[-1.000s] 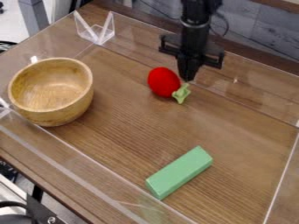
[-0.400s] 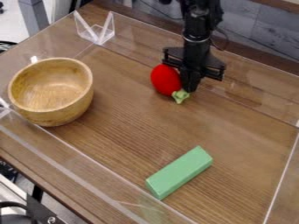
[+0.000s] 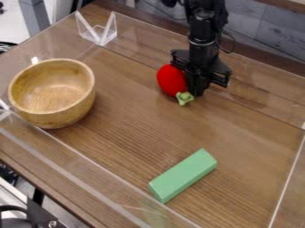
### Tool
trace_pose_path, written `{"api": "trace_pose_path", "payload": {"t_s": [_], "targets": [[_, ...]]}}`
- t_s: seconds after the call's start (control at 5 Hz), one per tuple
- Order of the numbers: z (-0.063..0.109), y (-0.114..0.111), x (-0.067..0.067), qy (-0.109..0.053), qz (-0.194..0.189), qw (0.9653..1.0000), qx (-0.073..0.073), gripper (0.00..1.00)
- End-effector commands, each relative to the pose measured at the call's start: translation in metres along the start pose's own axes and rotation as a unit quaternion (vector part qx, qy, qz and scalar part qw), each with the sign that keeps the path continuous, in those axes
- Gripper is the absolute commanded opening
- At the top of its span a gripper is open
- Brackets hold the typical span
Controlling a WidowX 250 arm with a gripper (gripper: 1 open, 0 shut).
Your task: Move the red fruit to the right
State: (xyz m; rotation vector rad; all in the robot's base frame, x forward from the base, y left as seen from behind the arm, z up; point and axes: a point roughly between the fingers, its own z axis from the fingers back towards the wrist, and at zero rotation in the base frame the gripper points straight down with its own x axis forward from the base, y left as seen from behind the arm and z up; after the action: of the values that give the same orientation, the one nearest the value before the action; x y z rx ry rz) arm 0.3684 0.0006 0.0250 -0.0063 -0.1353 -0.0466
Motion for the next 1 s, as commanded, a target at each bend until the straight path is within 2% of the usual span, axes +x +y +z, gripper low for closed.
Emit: {"api": "trace_pose_path", "payload": {"t_s": [0.0, 0.2, 0.6, 0.8], "targets": [[0.019, -0.008, 0.008, -0.029, -0.026, 0.9992, -0.006, 1.0], [0.032, -0.01, 0.01, -0.039, -0.038, 0.9984, -0.012, 1.0], [0.07, -0.002, 0.017, -0.049, -0.003, 0.9987, -0.011, 1.0], [0.074, 0.012, 0.019, -0.047, 0.013, 0.9988, -0.005, 1.0]]}}
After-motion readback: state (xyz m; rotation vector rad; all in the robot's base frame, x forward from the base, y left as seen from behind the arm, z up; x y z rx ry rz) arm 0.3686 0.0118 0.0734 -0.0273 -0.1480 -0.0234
